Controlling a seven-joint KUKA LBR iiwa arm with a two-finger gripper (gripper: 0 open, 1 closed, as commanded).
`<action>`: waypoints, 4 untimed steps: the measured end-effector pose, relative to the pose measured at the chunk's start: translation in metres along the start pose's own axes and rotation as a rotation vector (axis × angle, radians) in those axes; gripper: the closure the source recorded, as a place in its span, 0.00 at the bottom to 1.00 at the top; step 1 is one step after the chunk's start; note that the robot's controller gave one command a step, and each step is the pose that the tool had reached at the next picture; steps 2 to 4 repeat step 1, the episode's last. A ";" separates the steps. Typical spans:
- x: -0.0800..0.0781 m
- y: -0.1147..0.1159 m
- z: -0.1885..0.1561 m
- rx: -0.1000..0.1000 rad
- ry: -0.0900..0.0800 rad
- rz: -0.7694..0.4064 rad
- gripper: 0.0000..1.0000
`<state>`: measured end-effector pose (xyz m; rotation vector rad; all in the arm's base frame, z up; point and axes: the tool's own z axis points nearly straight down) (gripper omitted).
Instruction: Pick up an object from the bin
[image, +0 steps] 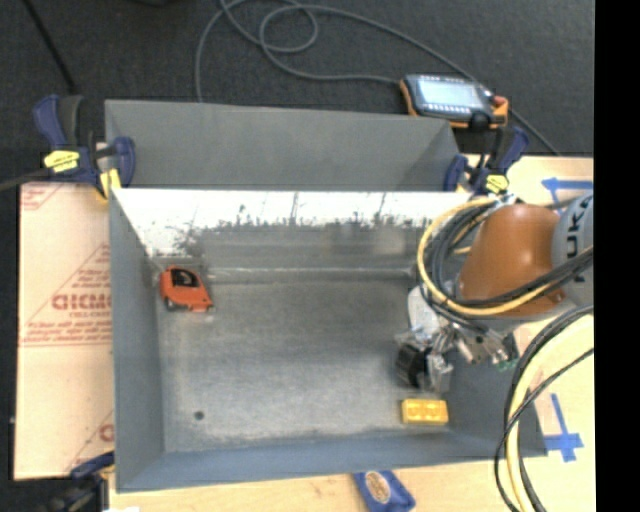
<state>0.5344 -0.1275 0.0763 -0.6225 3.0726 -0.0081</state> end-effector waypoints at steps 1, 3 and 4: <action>-0.015 0.021 -0.030 -0.004 0.003 -0.009 1.00; -0.015 0.021 -0.030 -0.004 0.003 -0.009 1.00; -0.015 0.021 -0.030 -0.004 0.003 -0.009 1.00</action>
Offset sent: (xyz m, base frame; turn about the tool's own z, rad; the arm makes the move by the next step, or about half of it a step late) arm 0.0049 0.0122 0.0732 -0.0358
